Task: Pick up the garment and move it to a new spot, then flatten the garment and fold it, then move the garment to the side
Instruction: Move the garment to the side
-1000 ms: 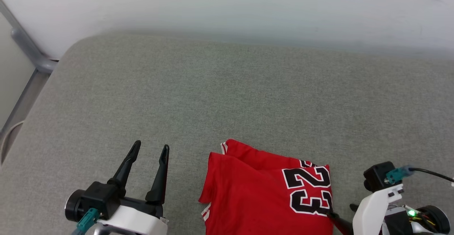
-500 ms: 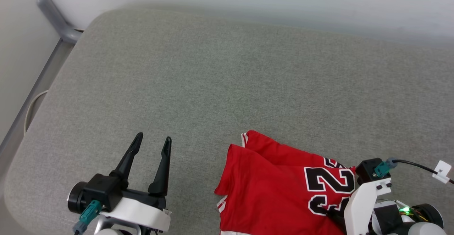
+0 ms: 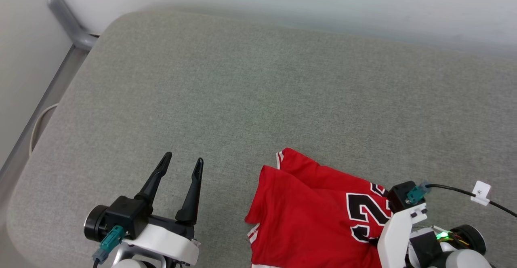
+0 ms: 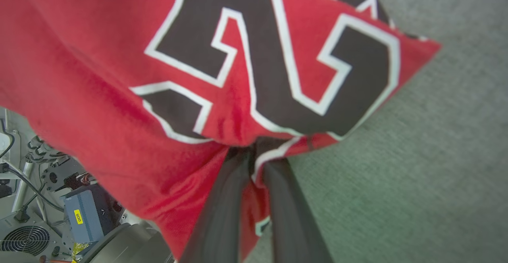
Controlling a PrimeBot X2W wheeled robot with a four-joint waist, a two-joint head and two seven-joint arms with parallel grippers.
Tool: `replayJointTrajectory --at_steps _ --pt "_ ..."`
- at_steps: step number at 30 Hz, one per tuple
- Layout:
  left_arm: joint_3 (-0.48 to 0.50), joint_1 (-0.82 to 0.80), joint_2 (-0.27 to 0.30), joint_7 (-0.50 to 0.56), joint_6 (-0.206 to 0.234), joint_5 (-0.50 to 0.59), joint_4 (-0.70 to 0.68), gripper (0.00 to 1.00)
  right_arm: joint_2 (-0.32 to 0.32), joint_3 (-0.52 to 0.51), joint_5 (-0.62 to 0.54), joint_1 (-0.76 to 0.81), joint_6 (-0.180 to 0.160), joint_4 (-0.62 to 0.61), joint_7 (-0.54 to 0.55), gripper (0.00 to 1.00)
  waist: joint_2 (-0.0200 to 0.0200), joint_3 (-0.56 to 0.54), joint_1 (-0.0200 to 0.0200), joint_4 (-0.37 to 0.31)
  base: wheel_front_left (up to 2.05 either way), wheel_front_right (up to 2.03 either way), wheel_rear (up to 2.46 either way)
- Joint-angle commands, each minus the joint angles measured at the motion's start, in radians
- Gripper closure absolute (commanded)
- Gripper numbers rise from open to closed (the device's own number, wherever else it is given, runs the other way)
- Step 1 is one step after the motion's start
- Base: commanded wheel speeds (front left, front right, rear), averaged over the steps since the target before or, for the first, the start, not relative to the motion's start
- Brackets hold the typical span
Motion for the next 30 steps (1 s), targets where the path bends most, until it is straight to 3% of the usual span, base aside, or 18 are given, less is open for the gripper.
replayJointTrajectory --at_steps 1,8,13,18,23,30 --pt "0.0 0.003 0.007 -0.002 0.001 -0.001 0.0 0.0 -0.014 0.007 0.001 -0.004 -0.002 0.016 -0.012 1.0 0.0 -0.015 0.0 -0.014 0.0 0.0 0.0" --pt "-0.037 0.024 0.016 -0.002 0.001 -0.007 0.0 0.0 -0.135 0.066 -0.003 -0.053 -0.002 -0.059 -0.049 1.0 0.0 -0.049 0.0 -0.079 0.0 0.0 0.0" --pt "-0.064 0.027 0.013 -0.002 0.001 -0.01 -0.006 0.0 -0.312 0.138 0.006 -0.095 -0.002 -0.128 -0.034 1.0 0.0 -0.047 0.0 -0.152 0.0 0.0 0.0" --pt "-0.111 -0.001 0.023 -0.002 0.001 -0.007 -0.009 0.0 -0.528 0.226 0.02 -0.147 -0.002 -0.151 -0.028 1.0 0.0 -0.017 0.0 -0.225 0.0 0.0 0.0" --pt "-0.163 -0.035 0.027 -0.002 0.001 0.0 -0.028 0.0 -0.675 0.244 0.035 -0.216 -0.002 -0.106 -0.099 1.0 0.0 0.041 0.0 -0.299 0.0 0.0 0.0" --pt "-0.241 -0.126 0.055 -0.002 0.001 0.019 -0.054 0.0 -0.773 0.219 0.014 -0.3 -0.002 0.047 -0.255 1.0 0.0 0.157 0.0 -0.369 0.0 0.0 0.0"
